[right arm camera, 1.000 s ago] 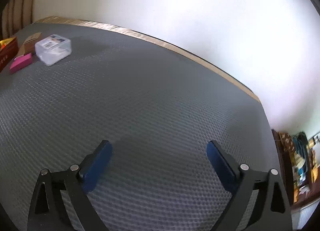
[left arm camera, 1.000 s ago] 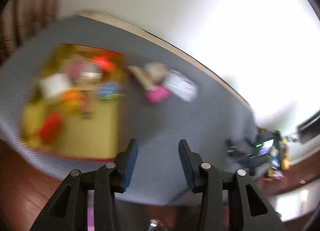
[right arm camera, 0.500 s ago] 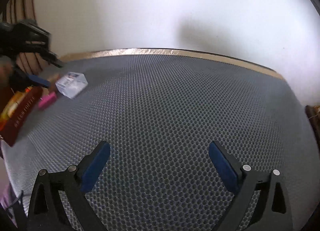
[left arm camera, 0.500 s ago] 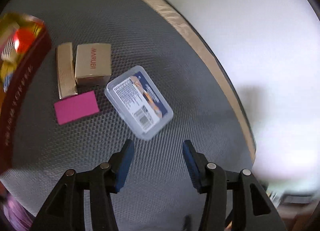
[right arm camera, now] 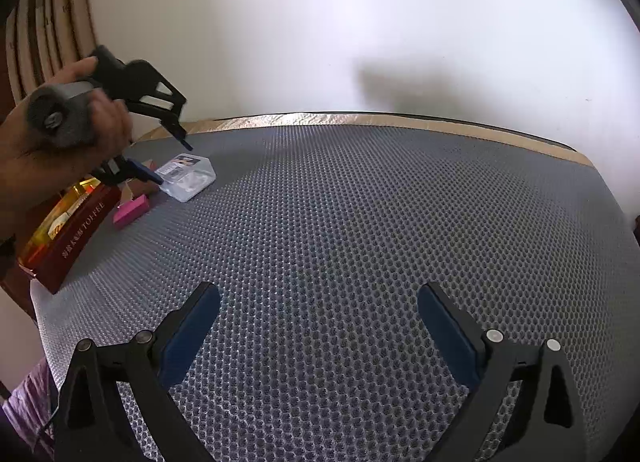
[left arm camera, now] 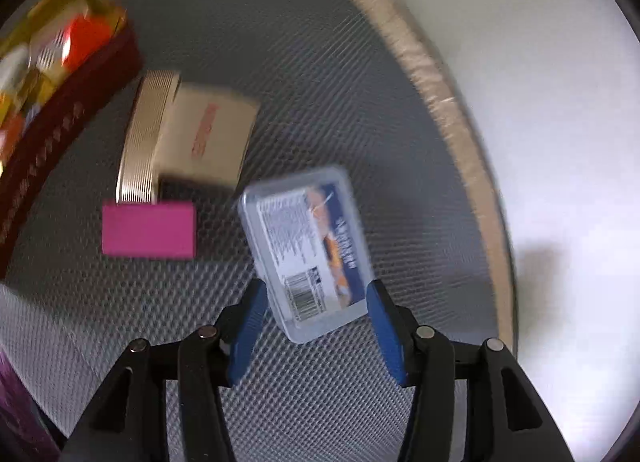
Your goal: Organize rigid objects
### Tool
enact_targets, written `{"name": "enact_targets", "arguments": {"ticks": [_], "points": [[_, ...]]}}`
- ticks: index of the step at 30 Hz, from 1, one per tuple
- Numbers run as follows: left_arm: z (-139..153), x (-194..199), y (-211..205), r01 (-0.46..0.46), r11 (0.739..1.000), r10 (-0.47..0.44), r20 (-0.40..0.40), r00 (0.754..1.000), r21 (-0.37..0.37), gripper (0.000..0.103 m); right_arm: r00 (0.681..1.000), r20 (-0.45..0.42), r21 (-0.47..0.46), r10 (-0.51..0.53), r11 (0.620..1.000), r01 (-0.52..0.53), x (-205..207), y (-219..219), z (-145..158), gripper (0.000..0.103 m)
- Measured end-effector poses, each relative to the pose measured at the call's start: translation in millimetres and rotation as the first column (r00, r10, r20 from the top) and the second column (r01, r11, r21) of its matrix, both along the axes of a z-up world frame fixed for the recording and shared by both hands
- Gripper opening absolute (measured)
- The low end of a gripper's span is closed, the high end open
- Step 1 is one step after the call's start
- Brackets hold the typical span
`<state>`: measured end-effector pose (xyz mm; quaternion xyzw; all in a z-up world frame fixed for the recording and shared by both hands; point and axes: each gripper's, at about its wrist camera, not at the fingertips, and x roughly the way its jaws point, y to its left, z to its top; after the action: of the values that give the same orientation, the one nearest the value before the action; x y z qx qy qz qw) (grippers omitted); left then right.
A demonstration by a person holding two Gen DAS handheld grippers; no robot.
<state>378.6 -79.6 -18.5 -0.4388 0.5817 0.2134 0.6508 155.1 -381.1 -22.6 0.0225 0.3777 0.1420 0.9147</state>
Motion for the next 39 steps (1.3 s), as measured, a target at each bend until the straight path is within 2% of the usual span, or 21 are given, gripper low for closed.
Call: {"name": "enact_targets", "arguments": {"ticks": [2,5,6,7,9,14,15,17,18,19,21,24,26,27,28,29,30,34,37,38,39], "points": [[-9,0,-4,-0.025,0.999,0.025,0.0,1.0,-0.043,0.058,1.0,0.002,0.006,0.006,1.0,-0.006,0,1,0,0.099],[-9,9,-7,-0.027,1.0,0.027,0.017,0.999,0.013,0.065,1.0,0.007,0.012,0.01,1.0,-0.011,-4,-5,1,0.099],[-12,13,-7,-0.026,0.999,0.026,0.008,1.0,0.026,0.069,1.0,0.008,0.014,0.011,1.0,-0.011,-5,-8,2,0.099],[-15,15,-7,-0.034,0.999,0.034,-0.003,0.999,0.026,0.08,1.0,0.01,0.016,0.011,1.0,-0.011,-5,-7,2,0.099],[-27,17,-4,-0.055,0.998,0.055,-0.031,0.998,-0.003,0.089,1.0,0.014,0.023,0.011,1.0,-0.012,-3,-7,1,0.1],[-29,36,-16,0.074,0.996,-0.069,-0.093,0.993,0.054,0.089,1.0,0.011,0.027,0.008,1.0,-0.008,0,-9,1,0.1],[-28,34,-15,0.075,0.995,-0.069,-0.087,0.994,0.061,0.082,1.0,0.009,0.028,0.005,1.0,-0.005,1,-9,1,0.1],[-22,31,-15,0.092,0.993,-0.086,-0.077,0.993,0.071,0.042,1.0,0.007,0.03,-0.005,1.0,0.005,0,-16,3,0.1],[-23,31,-16,0.121,0.992,-0.118,-0.061,0.991,0.045,0.036,1.0,0.006,0.03,-0.01,1.0,0.01,0,-17,3,0.1],[-25,32,-18,0.156,0.988,-0.156,-0.036,0.987,0.0,0.035,1.0,0.004,0.029,-0.013,0.999,0.013,0,-20,4,0.1],[-22,27,-23,0.218,0.976,-0.218,-0.005,0.976,0.004,0.035,1.0,0.001,0.026,-0.019,0.999,0.019,0,-22,4,0.1],[-16,13,-29,0.28,0.959,-0.275,0.08,0.958,-0.05,0.035,1.0,-0.005,0.022,-0.029,0.999,0.029,2,-24,4,0.101],[-3,1,-35,0.339,0.941,-0.333,0.125,0.935,-0.026,0.034,0.999,-0.009,0.02,-0.034,0.999,0.034,4,-27,4,0.101],[4,-6,-38,0.367,0.93,-0.359,0.153,0.921,-0.027,0.03,0.999,-0.012,0.018,-0.037,0.999,0.037,4,-27,4,0.101],[13,-16,-40,0.401,0.915,-0.389,0.183,0.903,-0.031,0.009,0.999,-0.016,0.014,-0.039,0.999,0.039,5,-28,4,0.101],[20,-24,-42,0.434,0.9,-0.42,0.201,0.885,-0.03,0.004,0.999,-0.02,0.012,-0.039,0.999,0.039,6,-28,3,0.101],[32,-38,-41,0.464,0.886,-0.447,0.225,0.866,-0.024,0.003,0.999,-0.023,0.008,-0.041,0.999,0.041,7,-28,3,0.101],[59,-78,-17,0.481,0.876,-0.46,0.279,0.843,-0.012,0.003,0.998,-0.046,-0.014,-0.045,0.999,0.044,13,-23,-1,0.101],[72,-83,-9,0.525,0.85,-0.516,0.261,0.816,0.039,0.005,0.997,-0.06,-0.048,-0.045,0.998,0.042,17,-15,-4,0.101],[74,-70,-15,0.542,0.84,-0.529,0.272,0.804,0.032,0.009,0.997,-0.069,-0.063,-0.042,0.997,0.038,20,-10,-7,0.101],[75,-58,-23,0.59,0.806,-0.578,0.277,0.767,0.048,0.029,0.996,-0.076,-0.077,-0.041,0.996,0.036,22,-6,-8,0.101]]}}
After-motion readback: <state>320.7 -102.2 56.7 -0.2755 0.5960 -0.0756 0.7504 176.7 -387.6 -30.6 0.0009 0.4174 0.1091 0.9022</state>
